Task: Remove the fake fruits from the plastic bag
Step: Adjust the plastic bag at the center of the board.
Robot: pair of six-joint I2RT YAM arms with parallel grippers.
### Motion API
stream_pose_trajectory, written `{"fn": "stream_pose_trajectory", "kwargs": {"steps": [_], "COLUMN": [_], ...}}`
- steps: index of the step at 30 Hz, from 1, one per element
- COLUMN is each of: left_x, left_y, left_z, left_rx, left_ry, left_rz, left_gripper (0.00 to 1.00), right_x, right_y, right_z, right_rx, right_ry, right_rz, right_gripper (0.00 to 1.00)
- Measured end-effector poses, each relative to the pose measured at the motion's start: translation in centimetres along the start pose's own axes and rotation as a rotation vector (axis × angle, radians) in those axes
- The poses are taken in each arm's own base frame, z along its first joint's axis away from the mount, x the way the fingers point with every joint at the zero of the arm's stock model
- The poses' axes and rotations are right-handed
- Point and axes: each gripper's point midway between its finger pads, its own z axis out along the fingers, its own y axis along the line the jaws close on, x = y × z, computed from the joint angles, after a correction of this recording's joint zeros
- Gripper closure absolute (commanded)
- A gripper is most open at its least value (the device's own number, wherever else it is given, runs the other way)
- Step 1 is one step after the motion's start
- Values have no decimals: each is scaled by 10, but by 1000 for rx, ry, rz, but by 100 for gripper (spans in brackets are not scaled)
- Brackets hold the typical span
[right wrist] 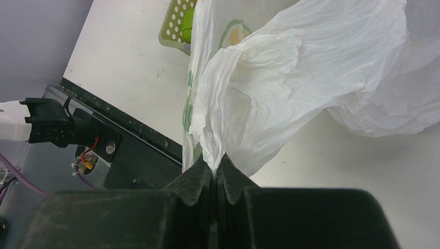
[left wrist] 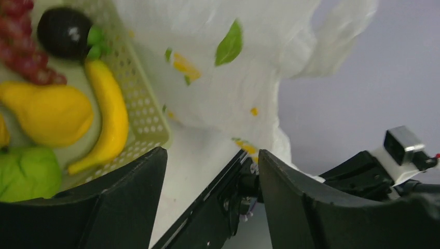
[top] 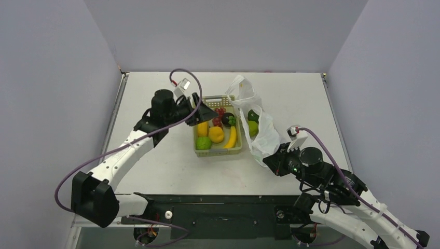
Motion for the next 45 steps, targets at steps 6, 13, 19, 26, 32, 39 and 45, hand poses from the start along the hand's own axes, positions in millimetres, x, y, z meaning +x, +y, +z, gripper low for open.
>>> {"fn": "stream_pose_trajectory", "kwargs": {"steps": [6, 13, 19, 26, 32, 39, 45], "left_x": [85, 137, 125, 123, 124, 137, 144], "left_y": [22, -67, -52, -17, 20, 32, 32], "left_z": [-19, -5, 35, 63, 71, 70, 69], "left_rx": [-88, 72, -81, -186, -224, -194, -173], "left_ry": [55, -11, -117, -159, -148, -116, -94], "left_rz": [-64, 77, 118, 127, 99, 93, 92], "left_gripper": [23, 23, 25, 88, 100, 100, 100], "right_x": [15, 30, 42, 53, 79, -10, -83], "right_y": [-6, -9, -4, -2, -23, -6, -6], "right_z": [6, 10, 8, 3, 2, -30, -35], "right_rx": [9, -3, -41, -80, 18, 107, 278], "right_ry": [18, 25, 43, 59, 178, 17, -117], "right_rz": [47, 113, 175, 198, 130, 79, -1], "right_gripper": [100, 98, 97, 88, 56, 17, 8]}}
